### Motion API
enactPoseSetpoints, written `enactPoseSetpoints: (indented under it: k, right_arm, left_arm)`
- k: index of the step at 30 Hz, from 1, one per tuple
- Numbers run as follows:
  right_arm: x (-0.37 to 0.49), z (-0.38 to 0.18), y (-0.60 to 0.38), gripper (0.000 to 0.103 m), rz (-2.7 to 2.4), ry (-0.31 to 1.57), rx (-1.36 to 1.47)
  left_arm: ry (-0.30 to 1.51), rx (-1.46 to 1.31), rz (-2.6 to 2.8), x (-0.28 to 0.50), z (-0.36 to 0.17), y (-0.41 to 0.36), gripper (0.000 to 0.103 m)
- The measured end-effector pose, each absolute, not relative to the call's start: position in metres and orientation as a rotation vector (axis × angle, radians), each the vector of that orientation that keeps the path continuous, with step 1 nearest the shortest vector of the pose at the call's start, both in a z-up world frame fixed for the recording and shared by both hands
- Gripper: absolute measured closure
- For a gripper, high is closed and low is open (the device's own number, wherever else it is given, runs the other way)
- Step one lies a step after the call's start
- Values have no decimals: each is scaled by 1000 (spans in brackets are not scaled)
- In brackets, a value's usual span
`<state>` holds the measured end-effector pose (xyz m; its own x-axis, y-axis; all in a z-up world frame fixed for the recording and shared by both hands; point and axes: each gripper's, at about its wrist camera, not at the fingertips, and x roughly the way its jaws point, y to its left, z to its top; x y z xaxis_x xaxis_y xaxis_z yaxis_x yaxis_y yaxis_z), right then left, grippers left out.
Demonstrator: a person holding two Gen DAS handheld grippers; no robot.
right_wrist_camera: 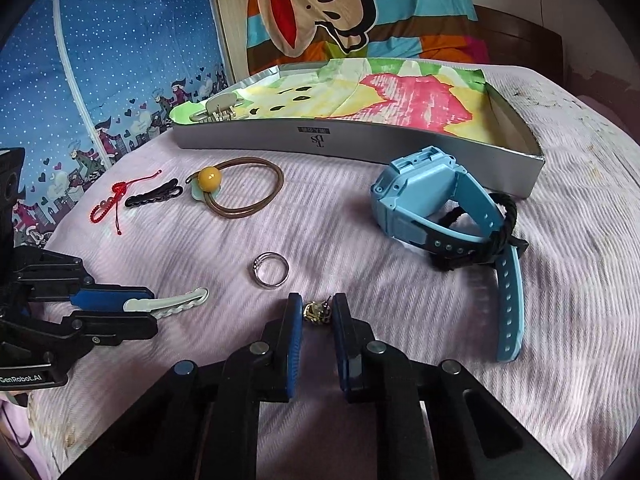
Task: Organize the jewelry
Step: 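Grasp the white hair clip with left gripper while right gripper grasps another earring, then carry the white clip into the tray with left gripper while right gripper drops the earring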
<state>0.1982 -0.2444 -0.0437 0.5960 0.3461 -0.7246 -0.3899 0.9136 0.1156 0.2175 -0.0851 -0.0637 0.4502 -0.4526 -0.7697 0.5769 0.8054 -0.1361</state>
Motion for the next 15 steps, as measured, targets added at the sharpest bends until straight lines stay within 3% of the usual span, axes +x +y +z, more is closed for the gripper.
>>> enactPoseSetpoints:
  k: [15]
  right_arm:
    - [174, -20, -246, 89, 437, 667, -39]
  left_arm:
    - [684, 184, -549, 175, -54, -87, 91]
